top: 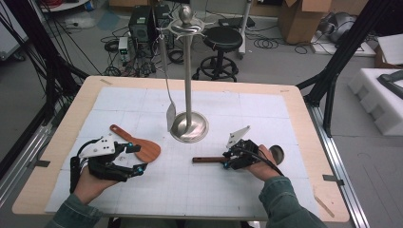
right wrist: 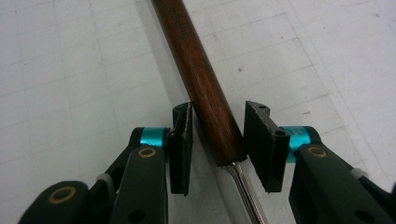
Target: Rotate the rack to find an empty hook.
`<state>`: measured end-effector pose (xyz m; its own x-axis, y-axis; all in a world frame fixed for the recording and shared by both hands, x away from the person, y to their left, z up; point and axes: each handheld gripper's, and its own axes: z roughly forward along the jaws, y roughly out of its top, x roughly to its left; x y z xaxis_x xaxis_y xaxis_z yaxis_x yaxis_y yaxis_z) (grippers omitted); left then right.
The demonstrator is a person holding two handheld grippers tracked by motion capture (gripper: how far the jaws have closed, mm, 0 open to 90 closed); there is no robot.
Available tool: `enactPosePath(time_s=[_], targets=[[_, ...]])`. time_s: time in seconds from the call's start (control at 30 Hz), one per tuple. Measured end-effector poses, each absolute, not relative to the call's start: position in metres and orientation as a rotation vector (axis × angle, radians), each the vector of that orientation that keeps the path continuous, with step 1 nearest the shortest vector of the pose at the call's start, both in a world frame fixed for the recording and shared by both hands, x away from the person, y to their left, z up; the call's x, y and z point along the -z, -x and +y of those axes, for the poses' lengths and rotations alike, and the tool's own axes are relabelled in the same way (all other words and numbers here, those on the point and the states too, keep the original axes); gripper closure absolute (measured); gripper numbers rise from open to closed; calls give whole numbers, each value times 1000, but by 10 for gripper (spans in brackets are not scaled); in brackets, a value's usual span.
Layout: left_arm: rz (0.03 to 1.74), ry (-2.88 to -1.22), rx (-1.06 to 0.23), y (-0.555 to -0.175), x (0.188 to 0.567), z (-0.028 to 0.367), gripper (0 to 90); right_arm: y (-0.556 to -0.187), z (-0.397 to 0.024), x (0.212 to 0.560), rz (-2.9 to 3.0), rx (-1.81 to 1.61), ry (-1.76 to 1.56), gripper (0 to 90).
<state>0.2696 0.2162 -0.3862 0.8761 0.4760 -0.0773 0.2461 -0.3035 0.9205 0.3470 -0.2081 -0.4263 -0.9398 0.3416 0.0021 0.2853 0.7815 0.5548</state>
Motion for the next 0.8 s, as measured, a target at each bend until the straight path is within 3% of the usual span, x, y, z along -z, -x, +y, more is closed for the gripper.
enactPosePath(time_s=[0.2, 0.4, 0.8], targets=[[535, -1895, -249, -269, 386, 216, 305, -347, -208, 426, 2867, -872, -515, 643], [533, -1895, -249, -269, 386, 216, 305, -345, -204, 424, 2905, -905, -488, 710], [531, -1895, -241, -270, 386, 216, 305, -347, -200, 426, 2936, -894, -434, 729]])
